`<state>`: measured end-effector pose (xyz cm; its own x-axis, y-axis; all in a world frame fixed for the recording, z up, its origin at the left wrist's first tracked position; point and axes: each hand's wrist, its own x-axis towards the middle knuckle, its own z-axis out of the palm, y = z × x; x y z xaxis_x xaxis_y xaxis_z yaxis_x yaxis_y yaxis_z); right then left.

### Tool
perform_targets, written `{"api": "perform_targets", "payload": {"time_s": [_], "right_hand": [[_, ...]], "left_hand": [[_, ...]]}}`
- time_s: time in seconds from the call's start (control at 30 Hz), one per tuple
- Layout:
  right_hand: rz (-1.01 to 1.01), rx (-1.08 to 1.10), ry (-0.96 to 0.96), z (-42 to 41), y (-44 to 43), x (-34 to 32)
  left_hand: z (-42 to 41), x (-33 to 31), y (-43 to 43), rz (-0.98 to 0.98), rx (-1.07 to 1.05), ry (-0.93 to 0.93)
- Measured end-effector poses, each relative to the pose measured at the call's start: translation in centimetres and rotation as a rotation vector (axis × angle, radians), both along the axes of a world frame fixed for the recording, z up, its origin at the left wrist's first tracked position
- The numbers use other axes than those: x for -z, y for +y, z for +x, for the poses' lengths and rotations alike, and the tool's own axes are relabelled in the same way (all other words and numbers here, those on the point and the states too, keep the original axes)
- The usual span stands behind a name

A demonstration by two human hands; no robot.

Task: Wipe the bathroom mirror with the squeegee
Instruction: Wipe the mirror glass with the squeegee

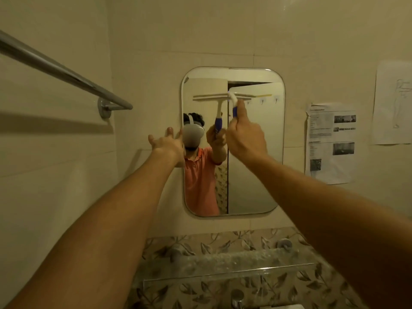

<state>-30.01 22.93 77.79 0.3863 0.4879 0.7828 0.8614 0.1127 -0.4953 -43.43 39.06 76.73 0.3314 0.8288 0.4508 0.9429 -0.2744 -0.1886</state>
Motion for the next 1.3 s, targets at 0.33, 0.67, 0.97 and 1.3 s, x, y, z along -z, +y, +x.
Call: {"api": "perform_targets", "payload": {"time_s": [0.33, 0.67, 0.97, 1.3], "right_hand": [[-0.022, 0.064, -0.037, -1.6, 2.6, -8.1], [-0.134, 0.093, -0.095, -1.3, 1.7, -1.6], [-0.224, 0.093, -0.057, -1.6, 0.3, 5.6], [-0.312, 0.135, -0.058, -2.1, -0.7, 11.7]], "left_hand": [[-0.2, -0.6, 0.3, 0.002, 0.004, -0.045], [-0.8, -0.4, -0.2, 0.018, 0.014, 0.013], [-2.1, -0.4, -1.8, -0.023, 0.022, 0.024], [-1.6, 0.0, -1.0, 0.012, 0.028, 0.021]]}}
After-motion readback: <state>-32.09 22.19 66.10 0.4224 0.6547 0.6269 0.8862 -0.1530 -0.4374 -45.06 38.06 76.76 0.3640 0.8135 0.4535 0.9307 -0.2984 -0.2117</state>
